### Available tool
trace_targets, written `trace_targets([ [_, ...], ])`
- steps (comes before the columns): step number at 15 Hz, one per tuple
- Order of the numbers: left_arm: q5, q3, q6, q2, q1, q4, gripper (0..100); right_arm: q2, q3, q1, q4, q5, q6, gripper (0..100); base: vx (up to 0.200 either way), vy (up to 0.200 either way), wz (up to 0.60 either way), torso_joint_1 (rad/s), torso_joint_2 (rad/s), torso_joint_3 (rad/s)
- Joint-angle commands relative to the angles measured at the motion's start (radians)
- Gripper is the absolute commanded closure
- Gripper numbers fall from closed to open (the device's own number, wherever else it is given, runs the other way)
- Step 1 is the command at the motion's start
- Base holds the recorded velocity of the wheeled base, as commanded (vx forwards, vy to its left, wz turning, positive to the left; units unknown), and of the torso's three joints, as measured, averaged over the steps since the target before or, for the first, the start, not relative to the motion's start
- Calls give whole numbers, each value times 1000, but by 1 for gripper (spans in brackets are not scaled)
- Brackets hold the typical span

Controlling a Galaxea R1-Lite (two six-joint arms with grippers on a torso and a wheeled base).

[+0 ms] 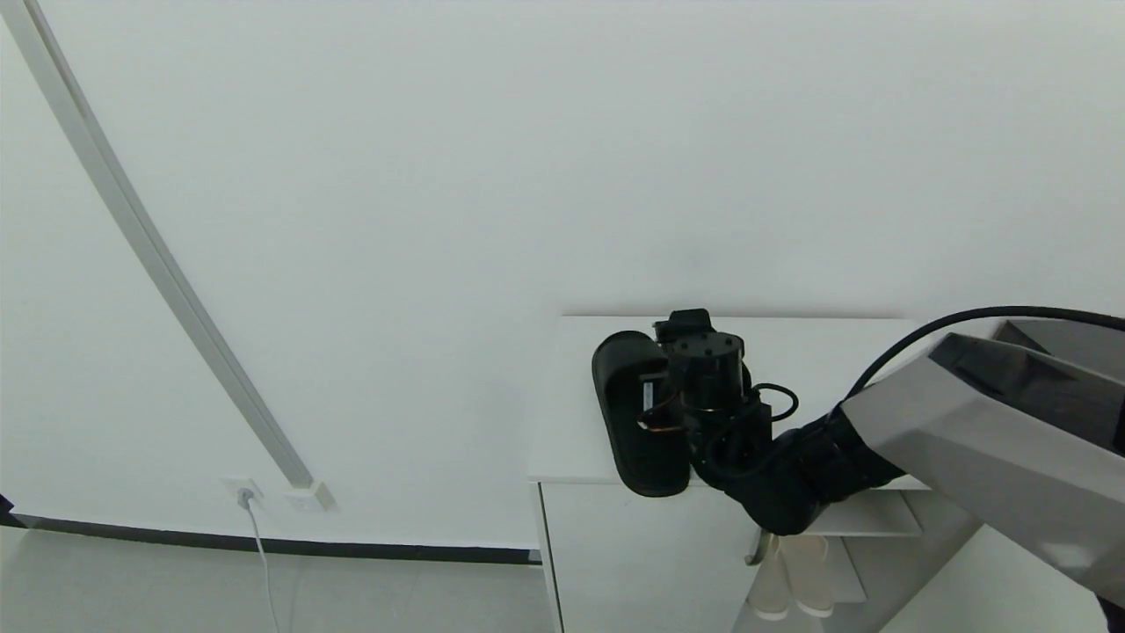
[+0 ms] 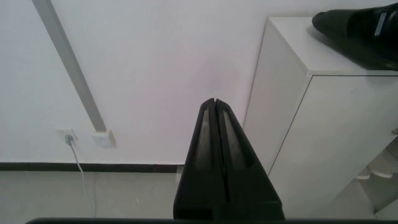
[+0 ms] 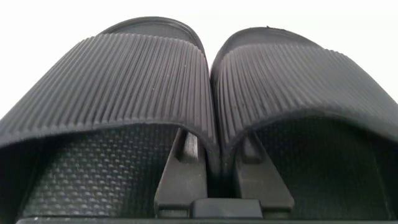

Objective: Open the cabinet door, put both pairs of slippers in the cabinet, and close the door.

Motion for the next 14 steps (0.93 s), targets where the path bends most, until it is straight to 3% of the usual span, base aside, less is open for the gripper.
trace_targets([
  [1, 0, 0, -1, 1, 0, 0, 100, -158, 110, 6, 0, 50, 1, 100, 0, 0, 0, 0, 0, 0],
  [8, -1, -1, 5, 1, 0, 0, 100, -611, 607, 9, 17, 292, 10, 100, 0, 0, 0, 0, 0, 0],
  [14, -1, 0, 1, 1, 0, 0, 100, -617, 664, 45, 17, 306, 10, 100, 0, 0, 0, 0, 0, 0],
])
